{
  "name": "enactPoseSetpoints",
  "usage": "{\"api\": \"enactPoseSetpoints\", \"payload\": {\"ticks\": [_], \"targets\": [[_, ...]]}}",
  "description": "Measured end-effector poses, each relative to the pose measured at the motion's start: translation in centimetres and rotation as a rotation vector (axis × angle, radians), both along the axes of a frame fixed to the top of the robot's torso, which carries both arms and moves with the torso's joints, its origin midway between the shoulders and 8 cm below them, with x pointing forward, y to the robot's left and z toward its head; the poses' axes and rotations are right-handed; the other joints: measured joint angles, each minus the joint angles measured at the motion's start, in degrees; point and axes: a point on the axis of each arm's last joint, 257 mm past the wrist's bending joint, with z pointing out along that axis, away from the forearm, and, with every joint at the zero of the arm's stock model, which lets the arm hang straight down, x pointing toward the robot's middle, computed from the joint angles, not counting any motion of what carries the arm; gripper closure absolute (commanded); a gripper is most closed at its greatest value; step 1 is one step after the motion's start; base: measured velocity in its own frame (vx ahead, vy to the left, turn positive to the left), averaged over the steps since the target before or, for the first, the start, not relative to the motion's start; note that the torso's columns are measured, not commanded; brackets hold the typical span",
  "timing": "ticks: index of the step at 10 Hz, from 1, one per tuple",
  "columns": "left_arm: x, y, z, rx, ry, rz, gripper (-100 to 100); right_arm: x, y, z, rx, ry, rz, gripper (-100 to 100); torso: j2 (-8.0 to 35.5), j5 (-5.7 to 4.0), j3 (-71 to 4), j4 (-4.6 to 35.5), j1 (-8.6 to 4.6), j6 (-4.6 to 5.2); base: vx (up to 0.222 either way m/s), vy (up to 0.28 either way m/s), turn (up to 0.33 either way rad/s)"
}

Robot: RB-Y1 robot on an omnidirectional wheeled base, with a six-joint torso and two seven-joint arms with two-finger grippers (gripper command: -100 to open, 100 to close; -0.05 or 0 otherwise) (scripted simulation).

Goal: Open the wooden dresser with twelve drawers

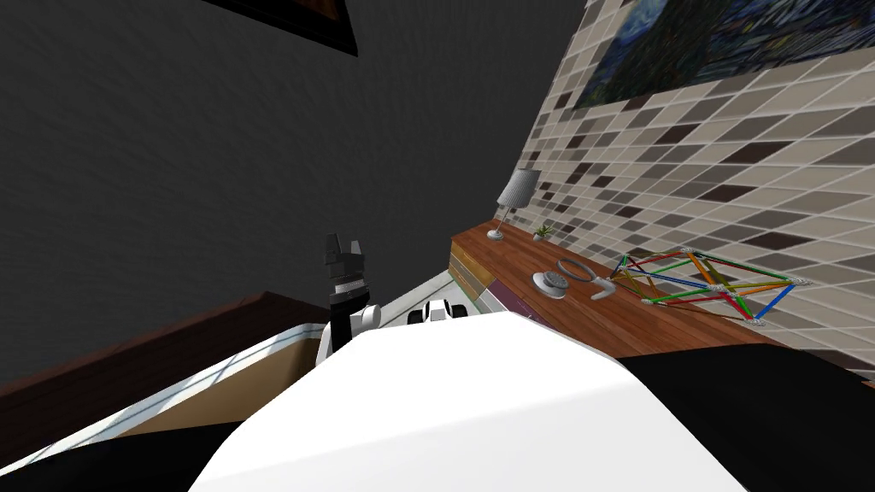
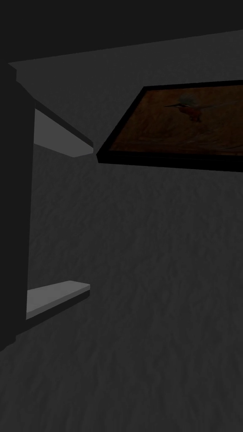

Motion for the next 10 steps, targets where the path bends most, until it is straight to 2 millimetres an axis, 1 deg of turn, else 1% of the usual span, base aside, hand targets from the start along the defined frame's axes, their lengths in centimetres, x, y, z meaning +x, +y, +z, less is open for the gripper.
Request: {"api": "enactPoseSetpoints", "payload": {"ticks": [1, 2, 3, 4, 5, 6, 7, 8, 9, 10], "targets": [[0.0, 0.0, 0.0, 0.000, 0.000, 0.000, 0, 1.3, 1.0, 0.0, -0.003, -0.001, 0.021, 100, 0.07, -0.01, -0.01, -0.01, -0.01, 0.06, 0.011, -0.077, -0.107], [0.0, 0.0, 0.0, 0.000, 0.000, 0.000, 0, 1.8, 2.0, 0.0, -0.005, 0.000, 0.035, 100, 0.07, -0.06, 0.07, 0.00, 0.03, -0.03, 0.003, -0.069, -0.182], [0.0, 0.0, 0.0, 0.000, 0.000, 0.000, 0, 2.6, 3.3, 0.0, -0.003, -0.002, 0.054, 100, 0.12, -0.03, 0.07, 0.01, 0.08, 0.01, 0.000, -0.077, -0.253], [0.0, 0.0, 0.0, 0.000, 0.000, 0.000, 0, 3.7, 4.7, 0.1, -0.003, -0.005, 0.074, 100, 0.18, 0.03, 0.06, 0.01, 0.20, 0.05, 0.011, -0.064, -0.117], [0.0, 0.0, 0.0, 0.000, 0.000, 0.000, 0, 4.1, 5.6, 0.2, -0.005, -0.002, 0.090, 100, 0.19, 0.07, 0.06, 0.01, 0.33, 0.04, 0.009, -0.077, -0.194], [0.0, 0.0, 0.0, 0.000, 0.000, 0.000, 0, 5.1, 7.4, 0.2, -0.001, -0.005, 0.110, 100, 0.19, 0.07, 0.06, 0.01, 0.32, 0.06, 0.017, -0.097, -0.302], [0.0, 0.0, 0.0, 0.000, 0.000, 0.000, 0, 6.0, 8.8, 0.3, -0.004, -0.006, 0.129, 100, 0.17, 0.05, 0.04, 0.01, 0.24, 0.07, 0.012, -0.065, -0.106], [0.0, 0.0, 0.0, 0.000, 0.000, 0.000, 0, 6.3, 9.6, 0.5, -0.004, -0.006, 0.143, 100, 0.21, 0.07, 0.06, 0.02, 0.34, 0.04, 0.003, -0.023, -0.001], [0.0, 0.0, 0.0, 0.000, 0.000, 0.000, 0, 6.3, 9.7, 0.5, -0.005, -0.004, 0.145, -100, 0.23, 0.11, 0.08, 0.02, 0.46, 0.04, -0.028, -0.034, -0.055], [0.0, 0.0, 0.0, 0.000, 0.000, 0.000, 0, 6.4, 9.7, 0.9, -0.015, -0.010, 0.151, -100, 0.31, 0.09, 0.12, 0.04, 0.35, 0.07, -0.049, -0.049, -0.069]]}}
